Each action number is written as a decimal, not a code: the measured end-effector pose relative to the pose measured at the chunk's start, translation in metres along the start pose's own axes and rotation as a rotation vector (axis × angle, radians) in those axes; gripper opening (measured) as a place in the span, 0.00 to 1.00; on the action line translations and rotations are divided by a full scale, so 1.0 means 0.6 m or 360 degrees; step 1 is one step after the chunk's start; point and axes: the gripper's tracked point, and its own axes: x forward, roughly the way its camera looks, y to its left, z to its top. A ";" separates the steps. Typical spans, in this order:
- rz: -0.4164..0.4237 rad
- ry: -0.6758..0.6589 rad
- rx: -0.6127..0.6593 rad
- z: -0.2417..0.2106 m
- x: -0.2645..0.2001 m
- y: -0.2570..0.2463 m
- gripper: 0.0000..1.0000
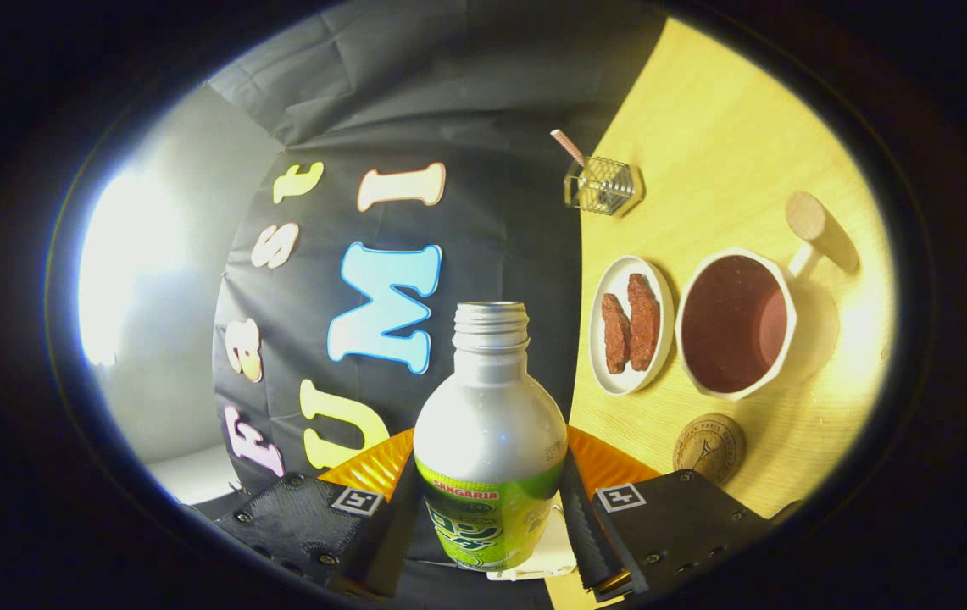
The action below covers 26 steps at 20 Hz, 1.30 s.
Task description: Take the bottle from table, then pour the juice into the cup, finally place the bottle on the coaster
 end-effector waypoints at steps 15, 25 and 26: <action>-0.0079 -0.0085 -0.1020 0.019 -0.002 0.082 0.76; -0.0166 -0.0188 -0.2024 -0.017 0.009 0.086 0.77; -0.0190 -0.0209 -0.2187 -0.015 0.014 0.085 0.77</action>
